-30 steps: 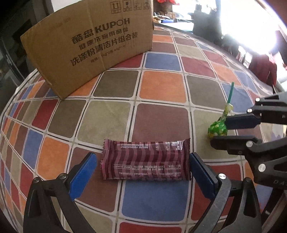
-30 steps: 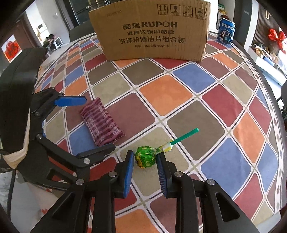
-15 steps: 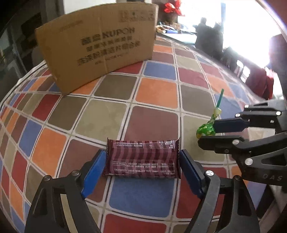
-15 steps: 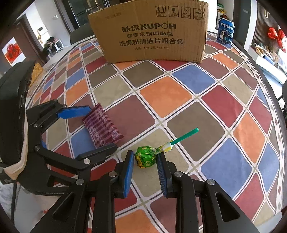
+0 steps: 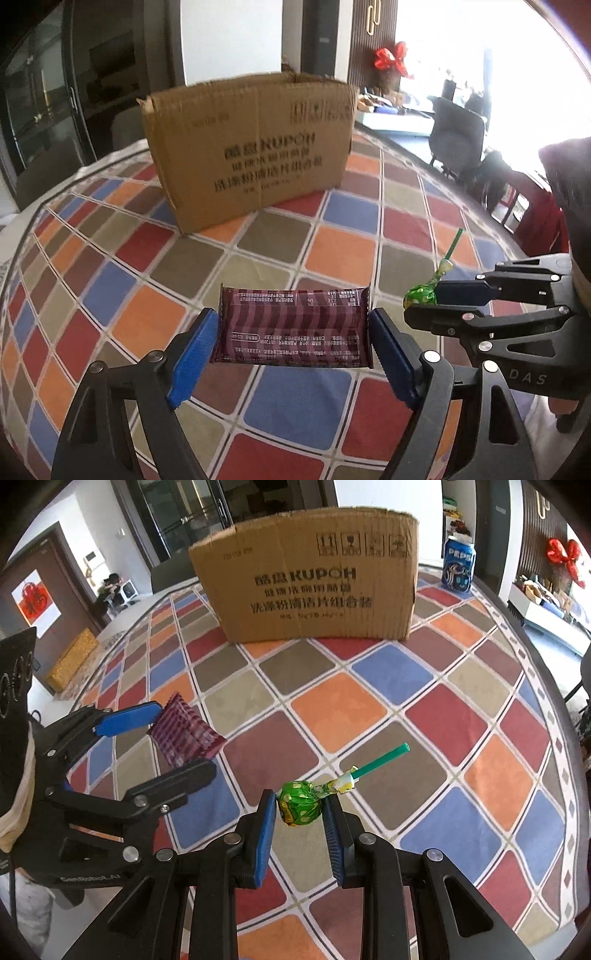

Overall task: Organize snacks
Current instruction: 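Carry striped bar and lollipop over the box and release both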

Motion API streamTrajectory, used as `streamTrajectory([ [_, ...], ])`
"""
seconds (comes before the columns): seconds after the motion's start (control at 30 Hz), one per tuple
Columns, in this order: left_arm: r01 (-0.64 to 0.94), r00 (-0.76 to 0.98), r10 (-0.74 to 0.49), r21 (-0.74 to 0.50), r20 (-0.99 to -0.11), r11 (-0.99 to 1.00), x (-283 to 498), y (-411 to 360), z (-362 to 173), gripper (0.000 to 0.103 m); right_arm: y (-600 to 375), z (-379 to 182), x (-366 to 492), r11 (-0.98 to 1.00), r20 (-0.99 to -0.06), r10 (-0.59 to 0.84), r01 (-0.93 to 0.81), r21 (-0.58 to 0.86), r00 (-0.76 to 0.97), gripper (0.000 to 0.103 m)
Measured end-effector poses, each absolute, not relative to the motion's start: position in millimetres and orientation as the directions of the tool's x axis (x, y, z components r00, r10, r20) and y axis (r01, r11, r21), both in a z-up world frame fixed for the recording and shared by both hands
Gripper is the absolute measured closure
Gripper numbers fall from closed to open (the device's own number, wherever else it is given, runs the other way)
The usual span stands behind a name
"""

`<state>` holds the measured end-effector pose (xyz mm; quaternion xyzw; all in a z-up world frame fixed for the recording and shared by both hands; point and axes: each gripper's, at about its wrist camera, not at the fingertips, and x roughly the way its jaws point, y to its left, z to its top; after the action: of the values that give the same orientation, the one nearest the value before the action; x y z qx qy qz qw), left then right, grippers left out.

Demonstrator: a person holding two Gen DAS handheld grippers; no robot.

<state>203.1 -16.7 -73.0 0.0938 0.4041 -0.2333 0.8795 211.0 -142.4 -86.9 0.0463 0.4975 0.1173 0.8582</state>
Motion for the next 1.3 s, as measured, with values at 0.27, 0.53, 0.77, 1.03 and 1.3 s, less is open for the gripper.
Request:
streamTrajectory([
  [0.27, 0.419, 0.641, -0.311, -0.020, -0.701, 0.908, 213, -17, -43, 0.021, -150, -64, 217, 0.969, -0.800, 0.247, -0.152, 0.195, 0.546, 0.076],
  [0.53, 0.355, 0.720, -0.283, -0.014, -0.633, 0.935, 228, -18, -8, 0.021, -158, -36, 229, 0.971, -0.750, 0.239, -0.146, 0.190, 0.617, 0.076],
  [0.77, 0.308, 0.767, -0.267, -0.029, -0.583, 0.951, 246, -17, 22, 0.021, -164, -6, 249, 0.970, -0.692, 0.243, -0.153, 0.190, 0.679, 0.076],
  [1.03, 0.263, 0.790, -0.251, -0.060, -0.560, 0.963, 276, -12, 48, 0.021, -169, 29, 284, 0.970, -0.630, 0.242, -0.164, 0.180, 0.738, 0.076],
  [1.3, 0.230, 0.784, -0.241, -0.093, -0.572, 0.969, 316, -6, 60, 0.021, -166, 46, 328, 0.967, -0.618, 0.255, -0.196, 0.163, 0.744, 0.076],
])
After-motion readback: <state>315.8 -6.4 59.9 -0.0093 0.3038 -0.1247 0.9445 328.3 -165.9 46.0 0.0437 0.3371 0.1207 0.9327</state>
